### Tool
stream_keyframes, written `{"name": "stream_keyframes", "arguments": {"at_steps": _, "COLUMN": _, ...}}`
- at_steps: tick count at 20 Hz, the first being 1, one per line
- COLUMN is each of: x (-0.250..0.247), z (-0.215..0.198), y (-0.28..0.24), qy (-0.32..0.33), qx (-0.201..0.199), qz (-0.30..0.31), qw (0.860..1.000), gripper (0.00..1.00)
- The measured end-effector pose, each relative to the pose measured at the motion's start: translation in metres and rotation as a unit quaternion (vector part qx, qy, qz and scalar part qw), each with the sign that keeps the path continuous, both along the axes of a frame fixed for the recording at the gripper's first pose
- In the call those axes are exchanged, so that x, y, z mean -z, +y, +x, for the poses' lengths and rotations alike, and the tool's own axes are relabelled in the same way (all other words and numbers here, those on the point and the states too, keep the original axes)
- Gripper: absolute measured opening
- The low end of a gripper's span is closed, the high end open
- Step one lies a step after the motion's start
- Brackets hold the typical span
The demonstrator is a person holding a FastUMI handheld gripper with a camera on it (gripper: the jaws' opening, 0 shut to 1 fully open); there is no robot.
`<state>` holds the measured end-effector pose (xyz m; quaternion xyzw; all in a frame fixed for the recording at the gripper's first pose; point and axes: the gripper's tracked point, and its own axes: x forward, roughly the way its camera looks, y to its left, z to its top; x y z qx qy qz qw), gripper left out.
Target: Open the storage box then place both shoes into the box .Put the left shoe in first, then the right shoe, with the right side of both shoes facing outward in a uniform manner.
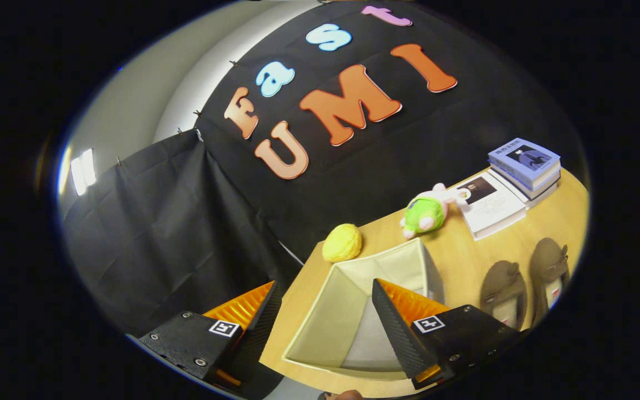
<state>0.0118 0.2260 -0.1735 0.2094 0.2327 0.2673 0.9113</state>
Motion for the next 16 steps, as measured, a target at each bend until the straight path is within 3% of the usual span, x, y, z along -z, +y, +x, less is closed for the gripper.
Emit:
{"name": "stream_keyframes", "arguments": {"at_steps": 8, "x": 0.056, "z": 0.024, "y": -0.103, "qy": 0.002, "qx": 0.086, "qz": -0.088, "qw": 0.992, "gripper": 0.98}}
{"name": "stream_keyframes", "arguments": {"at_steps": 16, "x": 0.100, "z": 0.017, "y": -0.167, "qy": 0.005, "qx": 0.140, "qz": -0.172, "qw": 0.975, "gripper": 0.98}}
